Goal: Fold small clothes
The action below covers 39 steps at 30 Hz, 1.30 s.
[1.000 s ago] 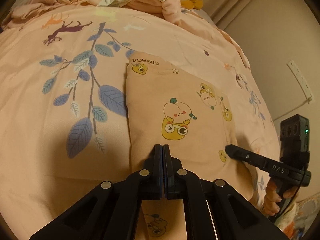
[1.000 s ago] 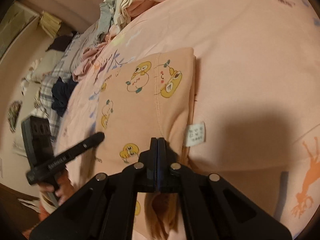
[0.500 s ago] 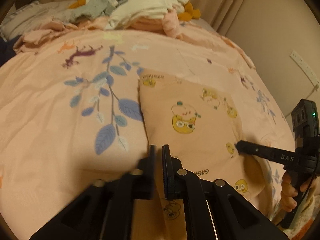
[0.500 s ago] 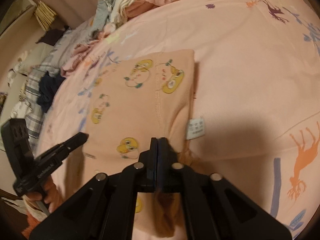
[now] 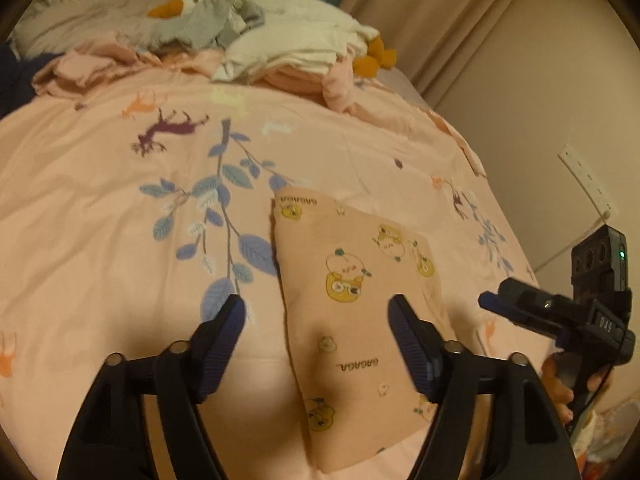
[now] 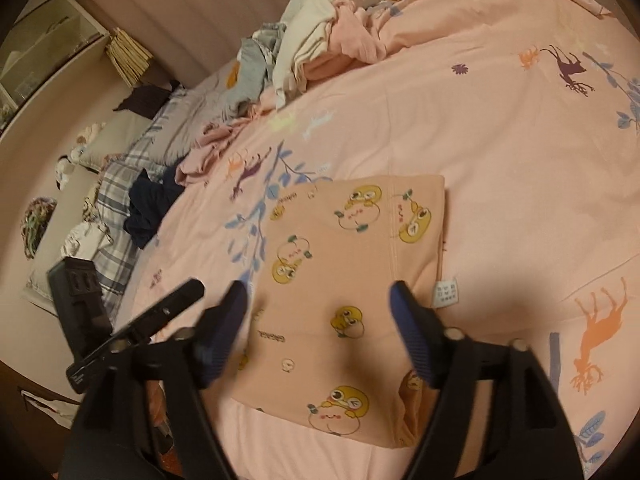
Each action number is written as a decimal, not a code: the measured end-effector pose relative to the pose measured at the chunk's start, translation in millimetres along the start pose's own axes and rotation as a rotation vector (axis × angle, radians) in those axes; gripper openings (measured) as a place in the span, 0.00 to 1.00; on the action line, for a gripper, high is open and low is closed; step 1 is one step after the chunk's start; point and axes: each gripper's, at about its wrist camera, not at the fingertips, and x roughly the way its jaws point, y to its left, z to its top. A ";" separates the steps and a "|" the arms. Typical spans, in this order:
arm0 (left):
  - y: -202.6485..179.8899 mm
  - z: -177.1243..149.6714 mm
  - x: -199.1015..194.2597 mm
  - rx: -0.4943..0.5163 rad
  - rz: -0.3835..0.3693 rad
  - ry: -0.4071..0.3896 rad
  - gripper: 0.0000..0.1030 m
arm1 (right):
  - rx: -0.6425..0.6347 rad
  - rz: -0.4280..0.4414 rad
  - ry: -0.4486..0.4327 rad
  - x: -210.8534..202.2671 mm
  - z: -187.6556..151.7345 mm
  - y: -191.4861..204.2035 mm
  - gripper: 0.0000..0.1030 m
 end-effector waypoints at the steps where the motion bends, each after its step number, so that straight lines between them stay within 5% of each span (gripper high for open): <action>1: 2.0 -0.3 1.0 0.001 -0.030 0.015 0.78 | 0.009 0.004 0.004 -0.6 1.7 -1.5 0.88; 3: 13.8 -0.2 3.4 -0.051 -0.098 0.030 0.80 | 0.034 -0.002 0.025 0.1 2.9 -6.2 0.98; 6: 32.9 -0.4 10.1 -0.159 -0.151 0.052 0.91 | 0.049 -0.007 0.062 3.1 2.6 -12.7 0.99; 14: 57.2 -9.4 40.2 -0.341 -0.320 0.188 0.93 | 0.177 -0.004 0.142 20.1 -3.5 -55.0 0.99; 18: 47.6 -17.2 59.2 -0.333 -0.406 0.272 0.93 | 0.246 0.031 0.174 27.2 -5.7 -73.7 0.99; 24: 36.0 -19.5 67.0 -0.270 -0.413 0.253 0.93 | 0.253 0.085 0.219 46.4 -6.1 -77.7 1.00; 29: 38.2 -12.9 78.3 -0.302 -0.504 0.284 0.93 | 0.229 0.109 0.211 55.3 -2.7 -72.9 1.00; 35: 12.4 -17.1 88.2 -0.208 -0.485 0.295 0.93 | 0.224 0.228 0.212 67.2 -2.7 -67.0 0.99; 39: 1.5 -21.9 91.3 -0.191 -0.516 0.320 0.93 | 0.185 0.214 0.205 75.9 -1.5 -54.9 0.98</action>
